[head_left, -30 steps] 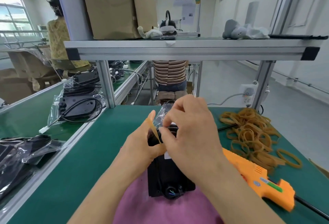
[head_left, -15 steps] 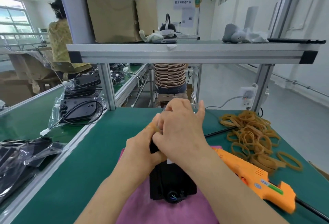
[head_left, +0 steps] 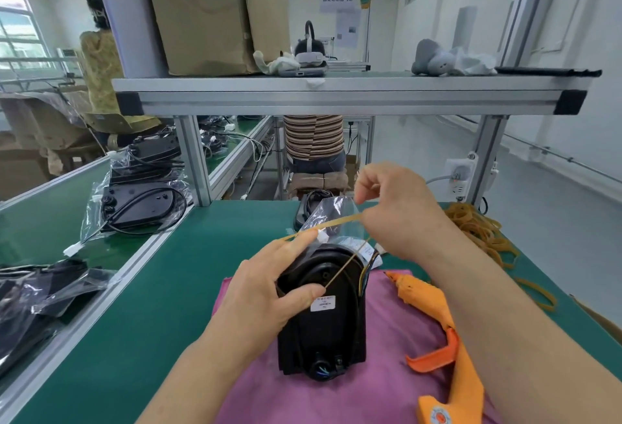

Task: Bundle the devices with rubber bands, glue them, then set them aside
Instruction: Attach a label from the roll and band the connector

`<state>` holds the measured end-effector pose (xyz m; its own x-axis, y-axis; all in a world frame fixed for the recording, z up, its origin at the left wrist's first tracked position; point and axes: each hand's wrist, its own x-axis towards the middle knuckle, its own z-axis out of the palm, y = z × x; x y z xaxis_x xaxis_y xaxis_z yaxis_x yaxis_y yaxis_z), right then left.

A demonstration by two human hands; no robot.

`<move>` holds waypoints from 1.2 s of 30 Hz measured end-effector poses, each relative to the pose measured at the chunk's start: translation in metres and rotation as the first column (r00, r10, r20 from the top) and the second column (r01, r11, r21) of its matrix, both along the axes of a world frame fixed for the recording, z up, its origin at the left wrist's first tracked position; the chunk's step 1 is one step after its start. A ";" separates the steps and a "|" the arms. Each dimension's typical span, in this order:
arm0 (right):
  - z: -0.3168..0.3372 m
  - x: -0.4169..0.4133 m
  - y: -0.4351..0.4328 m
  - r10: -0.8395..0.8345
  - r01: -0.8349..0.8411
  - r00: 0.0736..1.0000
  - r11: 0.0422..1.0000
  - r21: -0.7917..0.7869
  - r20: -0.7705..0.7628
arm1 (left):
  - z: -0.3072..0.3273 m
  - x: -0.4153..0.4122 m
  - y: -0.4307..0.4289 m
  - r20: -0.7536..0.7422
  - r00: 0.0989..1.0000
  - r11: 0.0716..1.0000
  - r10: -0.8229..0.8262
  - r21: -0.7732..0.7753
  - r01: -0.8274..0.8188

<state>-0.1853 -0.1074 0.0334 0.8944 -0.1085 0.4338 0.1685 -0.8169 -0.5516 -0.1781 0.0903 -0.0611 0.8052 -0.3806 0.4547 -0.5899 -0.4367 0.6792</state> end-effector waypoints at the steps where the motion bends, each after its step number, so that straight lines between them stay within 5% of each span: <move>1: -0.001 0.002 -0.002 0.012 -0.011 1.000 1.000 0.014 -0.019 | 0.001 0.000 0.000 0.007 1.000 1.000 -0.021 0.011 0.021; 12: -0.013 0.021 -0.022 0.107 -0.008 0.954 0.942 0.335 -0.281 | -0.001 0.005 0.004 0.073 0.985 0.986 -0.155 0.075 0.150; 20: -0.050 0.006 -0.032 0.180 0.046 0.809 0.929 0.366 -0.559 | -0.008 0.008 0.002 0.089 0.991 0.994 -0.103 0.047 0.099; 32: -0.036 0.010 -0.036 0.489 -0.102 0.730 0.769 0.631 -0.477 | -0.005 0.008 0.003 0.095 0.989 0.992 -0.113 0.060 0.108; 36: -0.029 0.013 -0.057 0.471 -0.043 0.797 0.668 0.743 -0.378 | -0.005 0.010 0.002 0.078 0.990 0.993 -0.116 0.035 0.113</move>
